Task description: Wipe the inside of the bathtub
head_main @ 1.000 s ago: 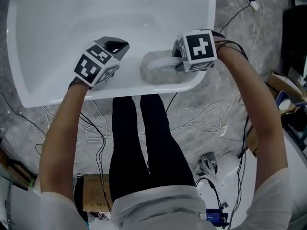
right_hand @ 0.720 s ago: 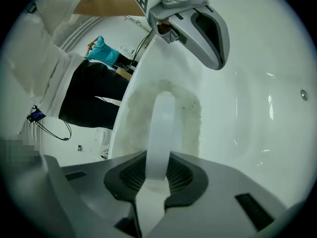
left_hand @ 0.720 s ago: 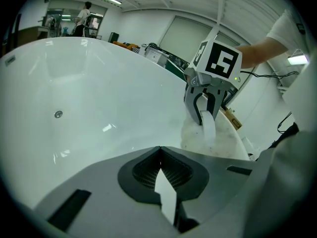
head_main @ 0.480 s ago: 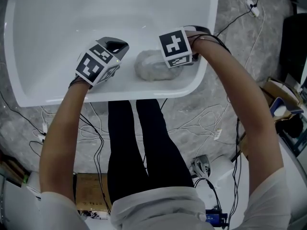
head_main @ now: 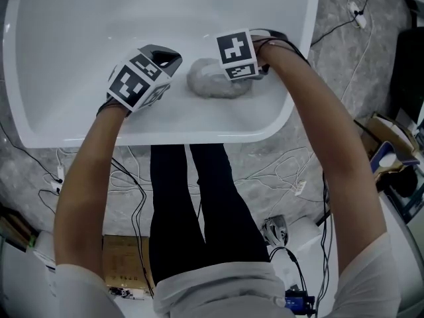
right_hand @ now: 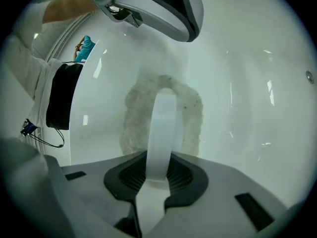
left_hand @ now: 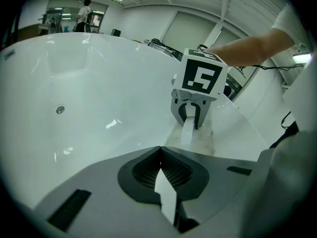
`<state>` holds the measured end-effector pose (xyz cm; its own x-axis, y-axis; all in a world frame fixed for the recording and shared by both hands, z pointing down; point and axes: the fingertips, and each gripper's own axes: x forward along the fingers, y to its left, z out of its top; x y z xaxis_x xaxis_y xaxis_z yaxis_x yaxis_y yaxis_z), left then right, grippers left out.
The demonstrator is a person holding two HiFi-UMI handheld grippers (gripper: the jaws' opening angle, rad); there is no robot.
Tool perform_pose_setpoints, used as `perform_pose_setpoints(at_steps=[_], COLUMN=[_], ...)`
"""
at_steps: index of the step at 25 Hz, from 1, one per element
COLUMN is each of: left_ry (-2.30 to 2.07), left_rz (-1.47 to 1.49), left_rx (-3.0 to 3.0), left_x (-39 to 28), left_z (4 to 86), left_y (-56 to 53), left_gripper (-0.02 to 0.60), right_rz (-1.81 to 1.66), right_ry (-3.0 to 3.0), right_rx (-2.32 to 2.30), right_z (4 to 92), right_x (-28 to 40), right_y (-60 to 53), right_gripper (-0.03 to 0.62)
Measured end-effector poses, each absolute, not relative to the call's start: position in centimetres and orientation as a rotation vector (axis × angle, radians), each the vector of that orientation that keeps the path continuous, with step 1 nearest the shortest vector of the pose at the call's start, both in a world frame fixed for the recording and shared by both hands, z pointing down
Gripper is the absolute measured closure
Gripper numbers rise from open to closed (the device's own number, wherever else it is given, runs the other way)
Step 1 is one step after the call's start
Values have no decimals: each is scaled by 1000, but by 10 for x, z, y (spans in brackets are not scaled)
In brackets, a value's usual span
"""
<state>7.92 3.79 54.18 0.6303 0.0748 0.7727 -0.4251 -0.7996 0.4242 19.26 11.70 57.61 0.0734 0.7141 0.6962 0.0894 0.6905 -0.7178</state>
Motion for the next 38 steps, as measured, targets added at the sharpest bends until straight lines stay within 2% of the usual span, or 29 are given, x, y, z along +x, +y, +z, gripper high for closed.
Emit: perform_pose_setpoints(at_steps=[18,38], left_ry=[-317,-338], left_rz=[1110,1181], left_rx=[2211,2174], left_x=[85,54], left_z=[602,667], left_y=[20,1], left_gripper=[569,569], right_rz=[509,350], right_ry=[-1509,-1471], right_rx=[-648,-569], right_z=[659,751], right_x=[177,160], right_y=[84,49], right_gripper=[494,494])
